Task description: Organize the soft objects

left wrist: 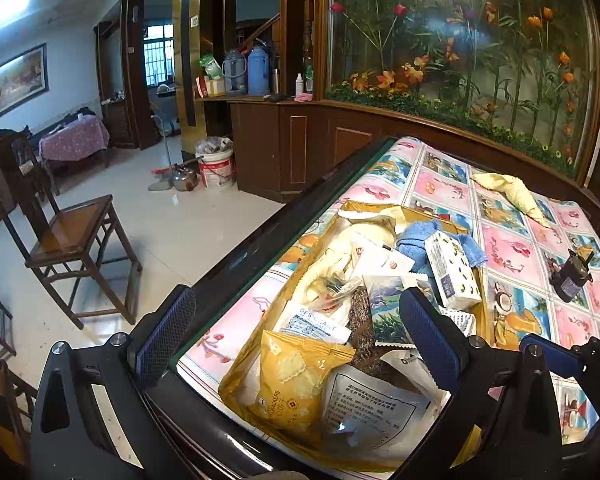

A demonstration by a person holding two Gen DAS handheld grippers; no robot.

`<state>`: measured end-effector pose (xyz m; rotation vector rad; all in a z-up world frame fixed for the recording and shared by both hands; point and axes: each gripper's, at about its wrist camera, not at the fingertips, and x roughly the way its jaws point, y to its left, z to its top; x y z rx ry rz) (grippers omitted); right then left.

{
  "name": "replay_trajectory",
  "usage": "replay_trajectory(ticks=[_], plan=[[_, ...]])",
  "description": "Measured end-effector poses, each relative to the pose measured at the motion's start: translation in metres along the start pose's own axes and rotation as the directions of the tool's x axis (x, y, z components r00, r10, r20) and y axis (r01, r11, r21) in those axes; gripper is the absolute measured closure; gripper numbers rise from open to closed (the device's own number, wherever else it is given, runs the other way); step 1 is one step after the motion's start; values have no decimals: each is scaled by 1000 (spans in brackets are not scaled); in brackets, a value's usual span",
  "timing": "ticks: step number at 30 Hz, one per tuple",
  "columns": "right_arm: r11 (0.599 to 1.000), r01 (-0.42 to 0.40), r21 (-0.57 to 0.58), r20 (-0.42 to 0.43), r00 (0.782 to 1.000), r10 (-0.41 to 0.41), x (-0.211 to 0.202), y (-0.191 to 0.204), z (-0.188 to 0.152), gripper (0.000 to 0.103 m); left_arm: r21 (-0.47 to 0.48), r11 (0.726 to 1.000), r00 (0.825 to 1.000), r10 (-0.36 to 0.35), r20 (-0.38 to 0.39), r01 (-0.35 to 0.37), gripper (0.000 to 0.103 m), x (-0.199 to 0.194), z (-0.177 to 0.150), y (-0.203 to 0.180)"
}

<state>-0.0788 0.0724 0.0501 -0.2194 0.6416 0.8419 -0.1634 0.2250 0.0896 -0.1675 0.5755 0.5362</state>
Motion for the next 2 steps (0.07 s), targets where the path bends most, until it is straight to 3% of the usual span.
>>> replay_trajectory(ticks=[2], plan=[[1000, 0, 0, 1, 1000, 0, 0, 0, 0, 35, 6, 1000, 1000, 7, 8, -7, 0, -2, 0, -1]])
